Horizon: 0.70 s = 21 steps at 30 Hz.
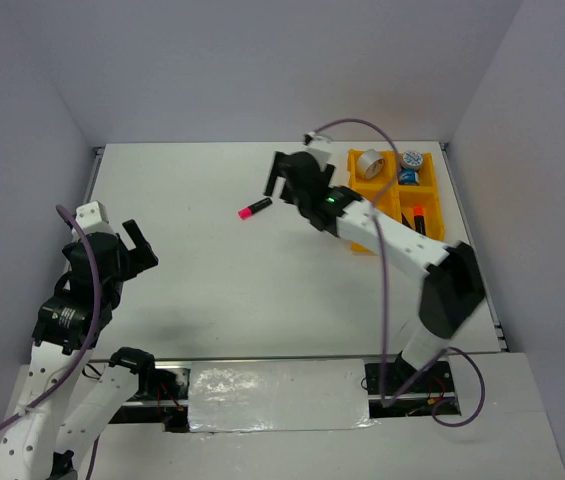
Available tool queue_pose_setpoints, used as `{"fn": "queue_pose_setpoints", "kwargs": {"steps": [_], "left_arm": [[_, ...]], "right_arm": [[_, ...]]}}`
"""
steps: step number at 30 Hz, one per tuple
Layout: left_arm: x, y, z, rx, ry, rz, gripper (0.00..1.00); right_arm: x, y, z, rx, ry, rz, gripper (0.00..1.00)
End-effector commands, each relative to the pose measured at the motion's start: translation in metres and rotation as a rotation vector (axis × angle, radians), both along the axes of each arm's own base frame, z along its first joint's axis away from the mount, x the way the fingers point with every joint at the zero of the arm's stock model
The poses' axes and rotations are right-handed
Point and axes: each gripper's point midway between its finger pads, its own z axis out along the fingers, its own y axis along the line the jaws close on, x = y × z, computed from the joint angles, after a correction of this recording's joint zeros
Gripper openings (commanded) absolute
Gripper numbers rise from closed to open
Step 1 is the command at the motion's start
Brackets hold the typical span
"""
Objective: Sort the stationery into containers
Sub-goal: Pick up the pen from the center of the board.
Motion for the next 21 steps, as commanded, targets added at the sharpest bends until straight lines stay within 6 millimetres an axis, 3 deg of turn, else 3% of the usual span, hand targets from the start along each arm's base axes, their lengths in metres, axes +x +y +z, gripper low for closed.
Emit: {"fn": "queue_pose_setpoints", "kwargs": {"steps": [1, 3, 4, 5, 6, 8, 9, 10, 14, 15, 16, 20, 21], "left_arm": [[0.005, -0.003, 0.006, 0.000, -0.032, -0.015, 0.99], [0.005, -0.004, 0.006, 0.000, -0.033, -0.020, 0.99], [0.005, -0.003, 0.006, 0.003, -0.033, -0.014, 0.99], [0.004, -0.003, 0.006, 0.002, -0.035, -0.012, 0.99], [0.004, -0.003, 0.007, 0.003, -0.036, -0.013, 0.99], [0.003, -0.005, 0.007, 0.002, -0.040, -0.022, 0.99], [0.004, -0.006, 0.008, 0.000, -0.045, -0.029, 0.99], [0.005, -0.008, 0.007, -0.001, -0.044, -0.040, 0.99], [0.005, -0.008, 0.006, 0.003, -0.031, -0.036, 0.99], [0.005, -0.008, 0.007, 0.000, -0.037, -0.038, 0.99], [0.004, -0.008, 0.007, 0.002, -0.040, -0.042, 0.99], [0.004, -0.009, 0.009, -0.003, -0.053, -0.049, 0.99], [0.004, -0.009, 0.009, -0.003, -0.051, -0.049, 0.99]], "right_arm": [[0.034, 0.044, -0.029, -0.032, 0.092, -0.167, 1.00], [0.046, 0.082, -0.050, -0.112, 0.161, -0.056, 1.00], [0.072, 0.108, -0.053, -0.116, 0.153, -0.053, 1.00], [0.070, 0.094, -0.074, -0.192, 0.234, -0.104, 1.00], [0.078, 0.095, -0.091, -0.176, 0.282, -0.167, 1.00], [0.088, 0.091, -0.106, -0.123, 0.292, -0.244, 1.00], [0.090, 0.092, -0.103, -0.083, 0.270, -0.261, 1.00], [0.093, 0.094, -0.124, -0.060, 0.252, -0.263, 1.00], [0.102, 0.106, -0.132, -0.009, 0.246, -0.203, 1.00], [0.107, 0.107, -0.162, -0.065, 0.290, -0.190, 1.00], [0.116, 0.114, -0.140, -0.053, 0.281, -0.175, 1.00], [0.125, 0.117, -0.162, -0.036, 0.328, -0.125, 1.00], [0.124, 0.117, -0.145, -0.010, 0.305, -0.118, 1.00]]}}
